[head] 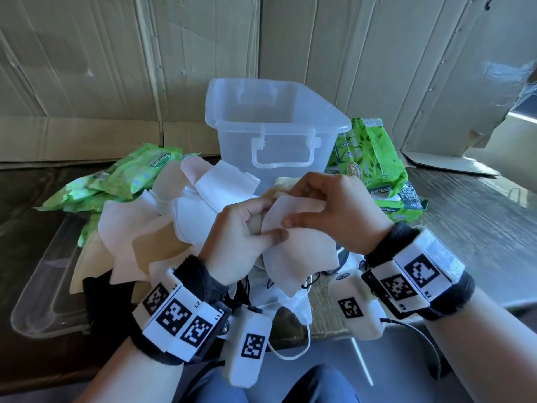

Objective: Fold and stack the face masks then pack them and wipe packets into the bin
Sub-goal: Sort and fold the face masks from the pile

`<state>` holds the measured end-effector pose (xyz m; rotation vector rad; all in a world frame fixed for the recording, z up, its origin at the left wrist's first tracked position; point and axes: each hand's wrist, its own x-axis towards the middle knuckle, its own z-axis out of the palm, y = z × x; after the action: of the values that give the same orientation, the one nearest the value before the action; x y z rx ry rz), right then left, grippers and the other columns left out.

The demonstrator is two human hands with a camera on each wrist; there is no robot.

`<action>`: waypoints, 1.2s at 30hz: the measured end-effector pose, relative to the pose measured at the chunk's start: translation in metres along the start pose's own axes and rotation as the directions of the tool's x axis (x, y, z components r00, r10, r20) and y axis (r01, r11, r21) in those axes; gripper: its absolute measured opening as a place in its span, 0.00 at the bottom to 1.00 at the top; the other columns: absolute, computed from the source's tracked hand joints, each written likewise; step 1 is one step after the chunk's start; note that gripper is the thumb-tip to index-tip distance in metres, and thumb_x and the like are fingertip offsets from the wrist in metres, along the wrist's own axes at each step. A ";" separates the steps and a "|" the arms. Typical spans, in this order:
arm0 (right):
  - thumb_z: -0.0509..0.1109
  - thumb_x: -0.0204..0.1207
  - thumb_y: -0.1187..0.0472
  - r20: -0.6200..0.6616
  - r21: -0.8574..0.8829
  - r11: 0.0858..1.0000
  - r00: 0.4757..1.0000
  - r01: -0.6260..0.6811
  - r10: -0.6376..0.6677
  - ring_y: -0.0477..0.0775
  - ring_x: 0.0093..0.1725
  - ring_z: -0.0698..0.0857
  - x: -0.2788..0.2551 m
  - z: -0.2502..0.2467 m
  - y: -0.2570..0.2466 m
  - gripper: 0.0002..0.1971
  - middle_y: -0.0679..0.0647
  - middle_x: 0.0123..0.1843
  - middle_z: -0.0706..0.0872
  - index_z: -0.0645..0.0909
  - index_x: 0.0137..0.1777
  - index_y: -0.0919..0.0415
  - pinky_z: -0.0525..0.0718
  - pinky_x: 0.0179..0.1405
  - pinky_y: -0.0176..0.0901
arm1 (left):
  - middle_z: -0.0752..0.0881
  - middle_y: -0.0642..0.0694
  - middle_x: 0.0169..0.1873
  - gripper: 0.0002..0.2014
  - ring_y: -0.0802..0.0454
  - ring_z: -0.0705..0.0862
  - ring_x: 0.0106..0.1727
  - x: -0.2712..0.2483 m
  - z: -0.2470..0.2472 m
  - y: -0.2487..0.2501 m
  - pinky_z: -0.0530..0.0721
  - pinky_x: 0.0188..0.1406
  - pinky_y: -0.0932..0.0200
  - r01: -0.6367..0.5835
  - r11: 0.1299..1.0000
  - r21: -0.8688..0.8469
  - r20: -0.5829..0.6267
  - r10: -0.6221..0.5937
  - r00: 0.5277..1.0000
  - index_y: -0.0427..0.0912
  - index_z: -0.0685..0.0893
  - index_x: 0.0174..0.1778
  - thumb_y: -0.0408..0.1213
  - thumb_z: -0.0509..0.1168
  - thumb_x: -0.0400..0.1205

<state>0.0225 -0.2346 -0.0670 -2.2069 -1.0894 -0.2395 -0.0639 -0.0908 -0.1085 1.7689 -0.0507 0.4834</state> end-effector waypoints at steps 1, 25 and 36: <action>0.84 0.56 0.55 -0.022 -0.013 1.000 0.999 0.028 -0.028 0.40 0.32 0.73 0.000 0.001 0.001 0.15 0.41 0.31 0.75 0.81 0.39 0.54 0.70 0.34 0.29 | 0.89 0.60 0.41 0.20 0.64 0.85 0.46 0.000 0.000 0.000 0.82 0.50 0.67 -0.021 1.000 -0.007 -0.009 0.021 1.000 0.54 0.83 0.47 0.23 0.74 0.70; 0.65 0.71 0.45 0.098 0.213 0.963 0.977 0.163 -0.187 0.45 0.50 0.83 -0.012 0.009 -0.003 0.16 0.52 0.49 0.87 0.86 0.43 0.56 0.78 0.55 0.36 | 0.90 0.32 0.43 0.30 0.39 0.87 0.46 0.010 -0.002 0.006 0.81 0.54 0.41 0.240 0.904 -0.353 -0.136 -0.303 0.943 0.41 0.91 0.37 0.67 0.64 0.61; 0.77 0.62 0.58 -0.172 0.350 0.936 0.981 -0.026 0.092 0.38 0.34 0.78 0.003 -0.002 0.017 0.13 0.52 0.43 0.82 0.78 0.40 0.40 0.77 0.37 0.41 | 0.88 0.40 0.36 0.09 0.50 0.83 0.39 0.008 -0.002 -0.004 0.79 0.45 0.56 0.081 0.985 -0.152 -0.112 -0.099 0.989 0.38 0.89 0.36 0.39 0.68 0.69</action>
<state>0.0372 -0.2417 -0.0719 -1.8583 -0.8852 -0.2050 -0.0557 -0.0862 -0.1089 1.5879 0.0758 0.5060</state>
